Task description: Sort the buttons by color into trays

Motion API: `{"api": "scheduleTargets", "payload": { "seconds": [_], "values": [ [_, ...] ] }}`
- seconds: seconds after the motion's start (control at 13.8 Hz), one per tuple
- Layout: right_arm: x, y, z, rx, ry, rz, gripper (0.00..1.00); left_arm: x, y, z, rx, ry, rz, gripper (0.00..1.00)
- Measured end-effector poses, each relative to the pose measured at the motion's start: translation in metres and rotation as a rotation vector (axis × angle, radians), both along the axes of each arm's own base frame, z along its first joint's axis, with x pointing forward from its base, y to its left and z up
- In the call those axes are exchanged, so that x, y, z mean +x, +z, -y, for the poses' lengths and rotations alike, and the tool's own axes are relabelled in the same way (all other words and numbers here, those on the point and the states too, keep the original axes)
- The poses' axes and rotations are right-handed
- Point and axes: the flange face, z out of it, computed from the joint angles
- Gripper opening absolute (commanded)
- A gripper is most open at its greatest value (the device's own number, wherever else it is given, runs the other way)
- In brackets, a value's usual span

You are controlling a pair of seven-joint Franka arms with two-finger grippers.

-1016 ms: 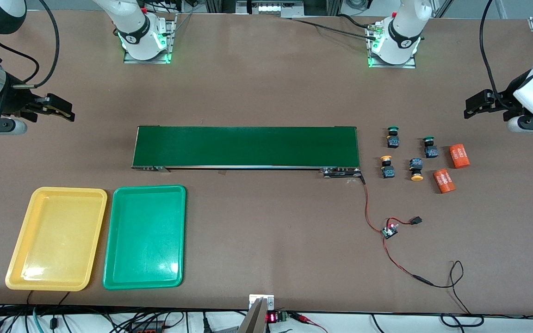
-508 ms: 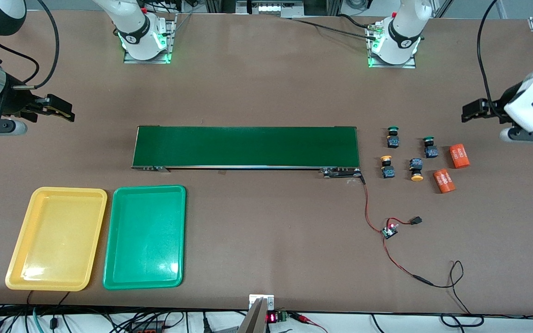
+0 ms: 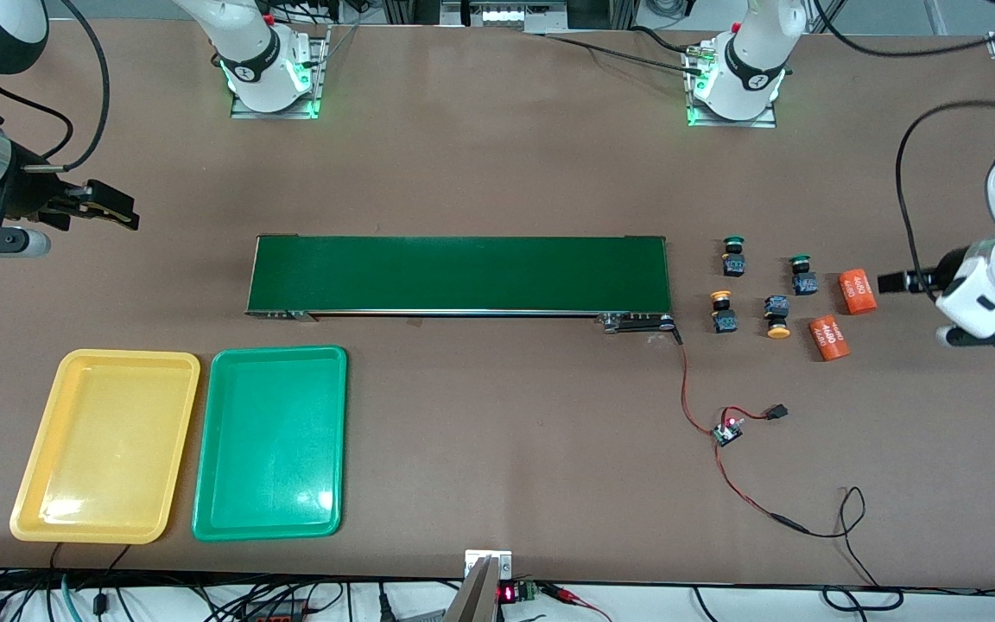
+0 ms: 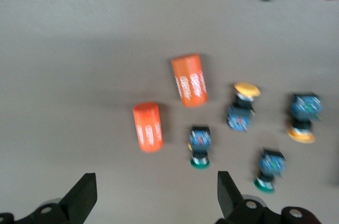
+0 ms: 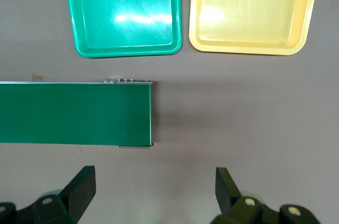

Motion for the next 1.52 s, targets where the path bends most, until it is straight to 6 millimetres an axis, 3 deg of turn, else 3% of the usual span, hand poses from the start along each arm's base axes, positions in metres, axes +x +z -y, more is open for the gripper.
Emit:
{"api": "scheduleTargets", "payload": {
  "seconds": [0.15,0.51,0.8,1.16,1.23,1.45,1.52],
  "values": [
    [0.000,-0.001,0.000,0.000,0.000,-0.002,1.00,0.002,-0.040,-0.004,0.008,0.031,0.047,1.00],
    [0.001,-0.003,0.011,0.007,0.053,-0.005,1.00,-0.015,-0.129,0.010,0.006,0.055,0.188,1.00],
    [0.002,-0.005,0.020,0.010,0.065,-0.007,1.00,-0.018,-0.159,0.008,0.006,0.077,0.197,1.00],
    [0.002,-0.005,0.019,0.007,0.030,-0.008,1.00,-0.020,-0.186,0.003,0.002,0.097,0.201,0.85],
    [0.002,-0.005,0.019,0.006,0.015,-0.009,1.00,-0.021,-0.192,0.003,-0.005,0.113,0.196,0.79],
    [0.001,-0.006,0.015,0.006,0.016,-0.014,1.00,-0.023,-0.202,0.003,-0.023,0.144,0.188,0.38],
    [0.001,-0.006,0.015,0.006,0.017,-0.021,1.00,-0.023,-0.201,0.003,-0.024,0.146,0.189,0.33]
  ]
}}
